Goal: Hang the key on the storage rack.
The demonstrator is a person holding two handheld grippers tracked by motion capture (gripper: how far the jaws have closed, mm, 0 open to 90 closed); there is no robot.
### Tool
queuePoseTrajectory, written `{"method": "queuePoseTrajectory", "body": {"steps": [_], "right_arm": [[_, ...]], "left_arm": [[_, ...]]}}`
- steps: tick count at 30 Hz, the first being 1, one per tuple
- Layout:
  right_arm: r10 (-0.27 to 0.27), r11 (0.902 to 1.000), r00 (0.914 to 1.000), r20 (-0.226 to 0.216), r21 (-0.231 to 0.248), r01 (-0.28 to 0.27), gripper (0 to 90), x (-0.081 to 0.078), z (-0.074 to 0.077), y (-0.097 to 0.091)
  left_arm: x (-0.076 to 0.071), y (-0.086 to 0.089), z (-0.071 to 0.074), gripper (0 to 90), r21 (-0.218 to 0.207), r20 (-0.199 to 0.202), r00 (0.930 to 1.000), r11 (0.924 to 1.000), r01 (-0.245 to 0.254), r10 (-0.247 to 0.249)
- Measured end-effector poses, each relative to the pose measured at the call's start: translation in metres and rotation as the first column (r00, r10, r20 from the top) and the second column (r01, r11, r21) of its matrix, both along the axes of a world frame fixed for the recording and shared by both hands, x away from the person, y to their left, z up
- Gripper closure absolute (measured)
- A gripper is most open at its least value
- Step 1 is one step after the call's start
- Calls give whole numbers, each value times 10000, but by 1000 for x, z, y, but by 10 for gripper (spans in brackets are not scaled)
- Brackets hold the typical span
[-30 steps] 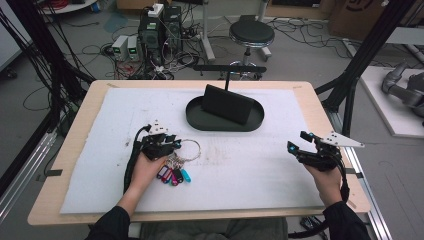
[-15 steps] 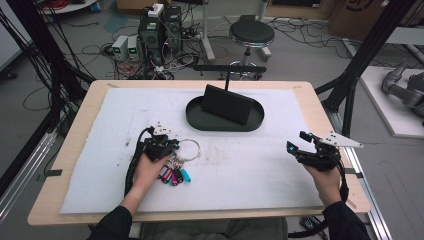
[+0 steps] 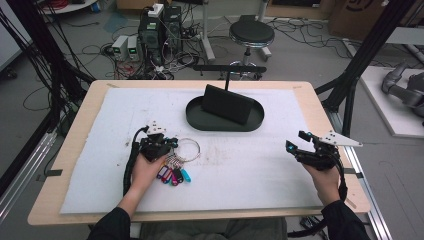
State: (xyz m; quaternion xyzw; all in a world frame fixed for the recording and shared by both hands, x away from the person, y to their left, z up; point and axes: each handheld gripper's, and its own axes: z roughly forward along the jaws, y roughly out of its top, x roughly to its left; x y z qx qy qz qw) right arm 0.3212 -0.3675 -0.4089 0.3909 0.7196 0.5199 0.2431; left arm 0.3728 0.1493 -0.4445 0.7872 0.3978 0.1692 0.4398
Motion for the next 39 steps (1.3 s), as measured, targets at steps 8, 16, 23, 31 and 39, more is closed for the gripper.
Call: {"method": "queuePoseTrajectory", "body": {"steps": [8, 16, 23, 31, 39], "right_arm": [[92, 9999, 9999, 61, 61, -92, 289, 2, 1, 3], [177, 9998, 9998, 82, 25, -177, 289, 4, 1, 7], [235, 9997, 9997, 14, 21, -235, 289, 4, 0, 7], [252, 9997, 9997, 7, -23, -252, 289, 5, 0, 7], [349, 9994, 9994, 63, -67, -349, 289, 6, 0, 10]], "left_arm": [[-14, -1, 16, 896, -676, 845, 9954, 9964, 518, -460], [-11, -5, 10, 781, -471, 518, 9987, 9989, 56, -31], [0, -8, -4, 723, 591, -105, 9992, 9976, -371, 378], [0, -19, -6, 791, 1527, 40, 9995, 9878, -312, 309], [-1, -19, -6, 859, 1181, 86, 9996, 9926, -275, 267]]}}
